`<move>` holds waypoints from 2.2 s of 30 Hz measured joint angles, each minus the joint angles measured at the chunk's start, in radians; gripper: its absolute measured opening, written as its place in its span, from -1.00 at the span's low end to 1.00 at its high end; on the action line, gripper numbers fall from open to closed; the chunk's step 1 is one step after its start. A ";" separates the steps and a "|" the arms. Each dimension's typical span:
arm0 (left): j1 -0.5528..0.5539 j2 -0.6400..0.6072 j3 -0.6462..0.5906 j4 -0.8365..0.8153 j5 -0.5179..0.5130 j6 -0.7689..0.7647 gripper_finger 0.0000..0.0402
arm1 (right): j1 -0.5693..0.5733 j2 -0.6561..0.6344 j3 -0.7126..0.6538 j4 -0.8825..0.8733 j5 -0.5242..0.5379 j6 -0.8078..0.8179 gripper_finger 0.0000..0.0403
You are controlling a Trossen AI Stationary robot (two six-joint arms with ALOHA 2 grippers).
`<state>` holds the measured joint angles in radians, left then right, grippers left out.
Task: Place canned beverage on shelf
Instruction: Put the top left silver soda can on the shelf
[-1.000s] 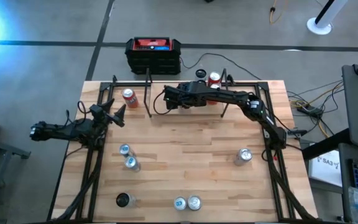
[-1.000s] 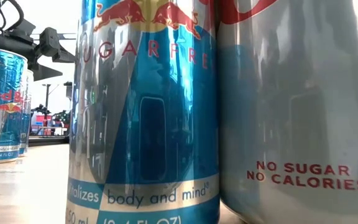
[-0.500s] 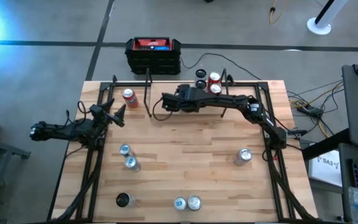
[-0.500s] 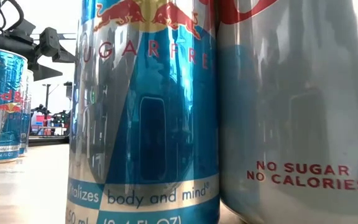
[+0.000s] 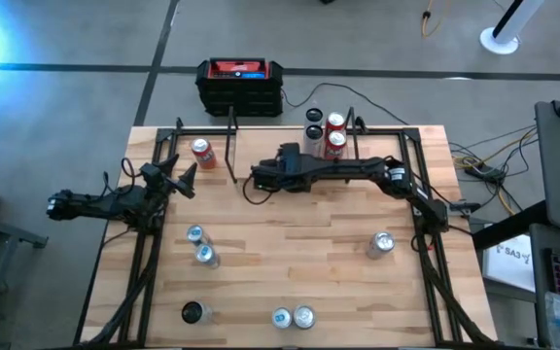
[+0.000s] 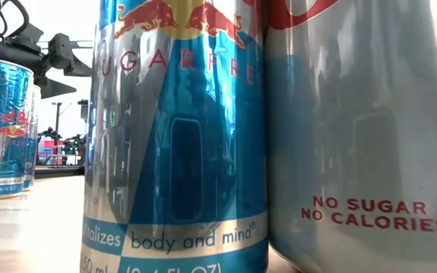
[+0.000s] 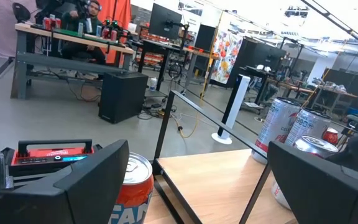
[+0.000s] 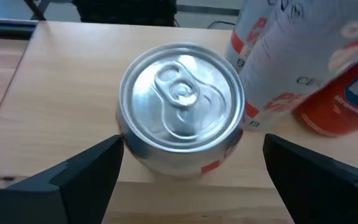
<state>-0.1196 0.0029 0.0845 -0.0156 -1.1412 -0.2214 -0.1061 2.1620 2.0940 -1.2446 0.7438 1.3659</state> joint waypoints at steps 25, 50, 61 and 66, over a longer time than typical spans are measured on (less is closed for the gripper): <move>0.000 0.000 0.000 0.000 0.000 0.000 0.84 | 0.027 0.001 -0.145 0.179 0.179 0.029 0.83; 0.000 0.000 0.000 0.000 0.000 0.000 0.84 | 0.007 0.002 -0.192 0.234 0.230 0.008 0.42; 0.000 0.000 0.000 0.000 0.000 0.000 0.84 | -0.026 0.002 -0.192 0.296 0.232 -0.040 0.49; 0.000 0.000 0.000 0.000 0.000 0.000 0.84 | -0.044 0.002 -0.192 0.305 0.229 -0.046 0.50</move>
<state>-0.1196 0.0029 0.0845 -0.0158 -1.1412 -0.2214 -0.1497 2.1639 1.9022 -0.9397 0.9729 1.3200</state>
